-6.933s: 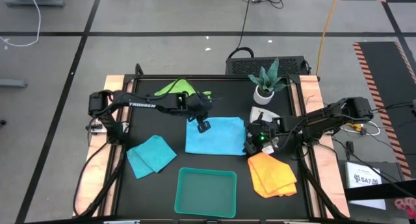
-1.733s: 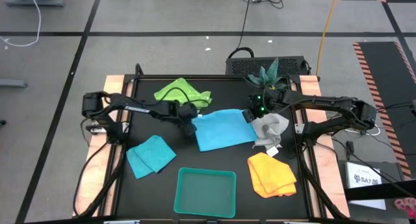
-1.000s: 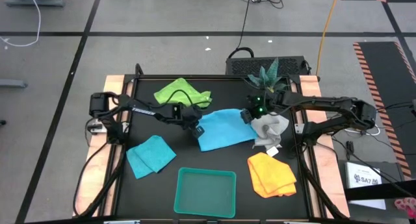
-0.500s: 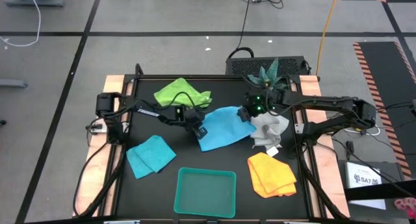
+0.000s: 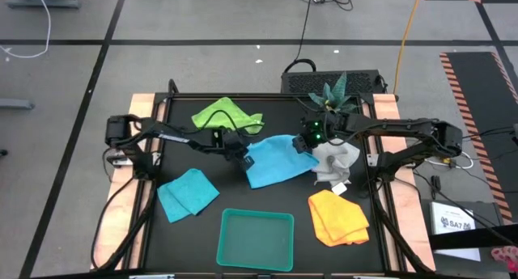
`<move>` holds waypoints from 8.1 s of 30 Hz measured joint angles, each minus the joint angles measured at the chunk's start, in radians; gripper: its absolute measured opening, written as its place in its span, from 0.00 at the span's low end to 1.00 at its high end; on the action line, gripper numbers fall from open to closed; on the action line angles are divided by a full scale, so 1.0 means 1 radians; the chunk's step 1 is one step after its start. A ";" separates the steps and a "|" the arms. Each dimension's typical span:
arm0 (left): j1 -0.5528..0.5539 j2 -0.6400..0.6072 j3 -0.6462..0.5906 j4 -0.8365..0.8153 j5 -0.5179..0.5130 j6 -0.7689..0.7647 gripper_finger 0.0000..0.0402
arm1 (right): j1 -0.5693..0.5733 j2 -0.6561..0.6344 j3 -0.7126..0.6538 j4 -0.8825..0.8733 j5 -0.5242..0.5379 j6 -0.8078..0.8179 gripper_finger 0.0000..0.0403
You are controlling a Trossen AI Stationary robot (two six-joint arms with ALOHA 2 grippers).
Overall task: Fold microfiber towels
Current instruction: Fold the right blue microfiber cloth
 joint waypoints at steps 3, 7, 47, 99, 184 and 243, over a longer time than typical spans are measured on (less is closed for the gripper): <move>0.003 -0.070 0.001 -0.085 -0.059 0.016 0.00 | 0.006 0.005 0.032 -0.007 -0.003 -0.001 0.00; 0.004 -0.119 0.000 -0.173 -0.116 0.032 0.00 | 0.020 0.040 0.102 -0.005 -0.001 -0.026 0.00; -0.043 -0.128 0.000 -0.343 -0.097 -0.006 0.00 | 0.125 0.507 0.441 0.212 -0.144 -0.229 0.27; 0.022 -0.128 0.000 -0.263 -0.071 -0.007 0.00 | -0.050 0.502 0.343 -0.068 -0.066 -0.418 0.33; 0.036 -0.042 0.001 -0.211 0.117 -0.158 0.00 | 0.193 0.413 0.278 0.360 -0.159 -0.344 0.37; 0.037 0.073 0.000 -0.126 0.181 -0.211 0.00 | 0.208 0.486 0.076 0.313 -0.271 -0.398 0.24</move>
